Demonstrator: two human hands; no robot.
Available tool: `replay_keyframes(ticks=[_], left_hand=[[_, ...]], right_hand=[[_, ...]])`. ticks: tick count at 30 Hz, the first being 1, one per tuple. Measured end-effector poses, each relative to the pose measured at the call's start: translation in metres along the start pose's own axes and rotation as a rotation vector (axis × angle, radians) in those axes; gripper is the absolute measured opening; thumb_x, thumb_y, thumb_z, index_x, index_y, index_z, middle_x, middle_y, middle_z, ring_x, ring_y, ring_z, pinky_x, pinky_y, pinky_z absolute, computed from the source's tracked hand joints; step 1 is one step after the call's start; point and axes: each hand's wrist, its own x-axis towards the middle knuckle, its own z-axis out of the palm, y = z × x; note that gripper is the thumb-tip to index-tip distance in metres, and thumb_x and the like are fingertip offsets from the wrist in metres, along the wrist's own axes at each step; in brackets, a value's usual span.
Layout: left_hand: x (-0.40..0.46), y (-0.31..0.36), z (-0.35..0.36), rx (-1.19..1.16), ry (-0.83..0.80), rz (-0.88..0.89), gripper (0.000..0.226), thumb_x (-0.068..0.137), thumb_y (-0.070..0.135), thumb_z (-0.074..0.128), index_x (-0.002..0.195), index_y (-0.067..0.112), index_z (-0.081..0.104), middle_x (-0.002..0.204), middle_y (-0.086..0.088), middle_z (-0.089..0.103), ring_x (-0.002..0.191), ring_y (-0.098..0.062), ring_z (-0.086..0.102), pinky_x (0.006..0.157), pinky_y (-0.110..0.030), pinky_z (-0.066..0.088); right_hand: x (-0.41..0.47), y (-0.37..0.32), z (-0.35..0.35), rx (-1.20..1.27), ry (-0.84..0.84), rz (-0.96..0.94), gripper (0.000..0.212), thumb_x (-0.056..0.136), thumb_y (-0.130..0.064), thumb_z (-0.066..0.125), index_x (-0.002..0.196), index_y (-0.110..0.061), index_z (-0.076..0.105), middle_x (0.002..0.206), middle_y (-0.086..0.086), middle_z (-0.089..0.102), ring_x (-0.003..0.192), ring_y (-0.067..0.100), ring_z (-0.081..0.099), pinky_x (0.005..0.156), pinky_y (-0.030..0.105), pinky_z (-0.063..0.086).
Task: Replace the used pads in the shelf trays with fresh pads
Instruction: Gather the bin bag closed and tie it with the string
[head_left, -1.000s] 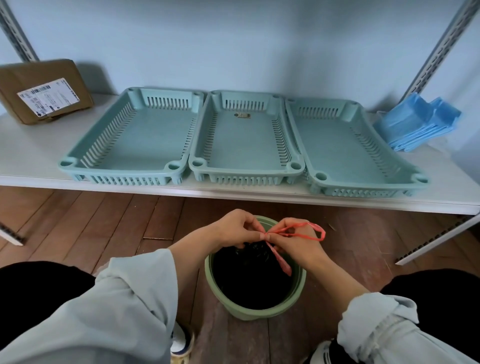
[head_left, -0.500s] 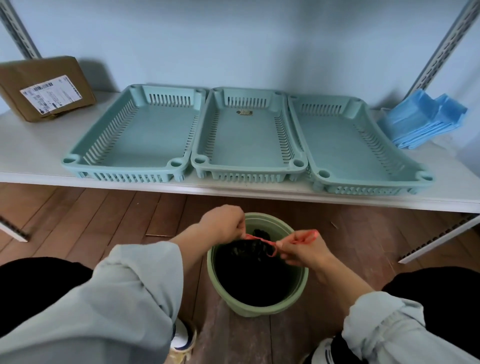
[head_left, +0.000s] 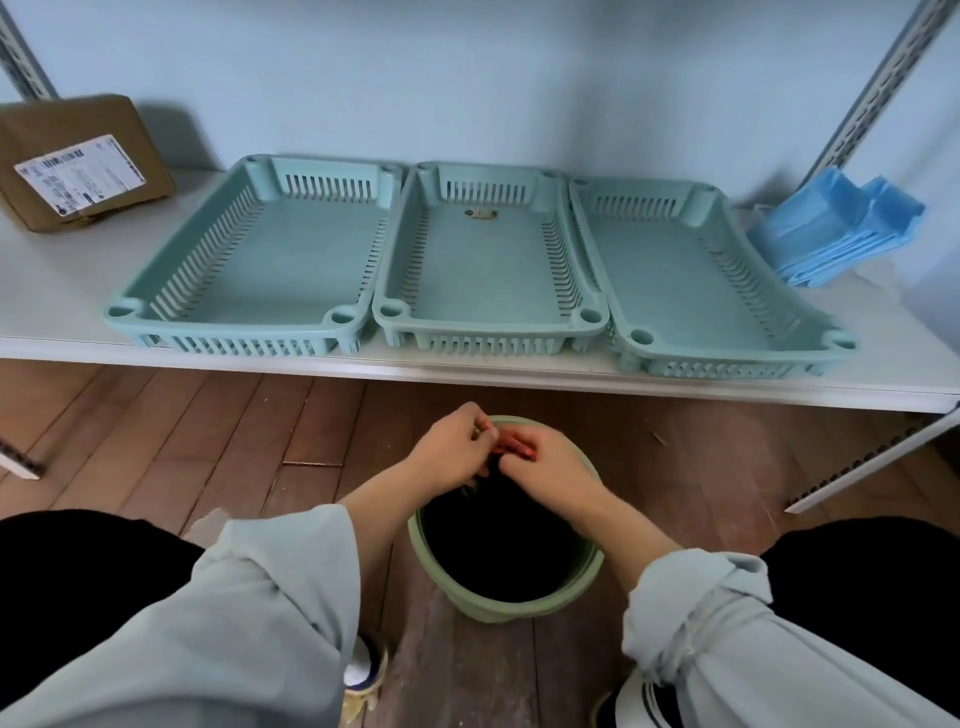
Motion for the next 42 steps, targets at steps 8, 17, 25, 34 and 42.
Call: replay_keyframes(ticks=[8,17,25,34,42], left_hand=[[0.003,-0.007,-0.002,0.003,-0.056,0.101,0.014,0.091,0.011,0.057,0.100,0.020,0.056,0.099,-0.004,0.062,0.088,-0.018,0.060,0.086,-0.032,0.050],[0.015,-0.012,-0.010,0.107,-0.300,0.066,0.035,0.088,0.008,0.062,0.123,0.007,0.057,0.097,-0.003,0.056,0.081,-0.016,0.061,0.055,-0.014,0.052],[0.010,-0.024,-0.016,0.465,-0.554,-0.297,0.028,0.094,0.012,0.055,0.118,-0.002,0.059,0.112,-0.020,0.059,0.090,-0.032,0.065,0.054,-0.024,0.052],[0.003,-0.036,-0.028,0.405,-0.343,-0.409,0.033,0.093,0.016,0.055,0.123,0.004,0.054,0.107,-0.013,0.058,0.090,-0.027,0.063,0.057,-0.026,0.054],[0.005,-0.041,-0.026,0.443,-0.233,-0.423,0.042,0.091,0.025,0.059,0.128,0.007,0.049,0.126,-0.013,0.057,0.112,-0.029,0.060,0.076,-0.029,0.049]], right_hand=[[0.010,0.018,0.009,-0.355,-0.053,-0.012,0.022,0.088,-0.017,0.062,0.110,-0.014,0.067,0.100,-0.001,0.060,0.093,0.015,0.055,0.078,0.024,0.038],[0.031,0.017,-0.010,-0.199,0.012,0.151,0.018,0.080,-0.026,0.075,0.078,-0.023,0.057,0.070,-0.012,0.057,0.065,0.006,0.054,0.062,0.021,0.041],[0.027,0.011,-0.004,-0.151,-0.138,0.217,0.025,0.086,-0.038,0.066,0.088,-0.014,0.072,0.083,0.001,0.065,0.077,0.013,0.059,0.065,0.023,0.045],[0.049,-0.006,-0.020,-0.339,-0.148,0.277,0.028,0.093,-0.025,0.059,0.110,-0.004,0.069,0.114,0.009,0.067,0.109,0.021,0.060,0.094,0.029,0.043],[0.048,0.041,-0.045,-0.420,0.055,0.606,0.038,0.088,-0.026,0.059,0.120,-0.006,0.053,0.120,0.015,0.058,0.111,0.033,0.057,0.095,0.040,0.049]])
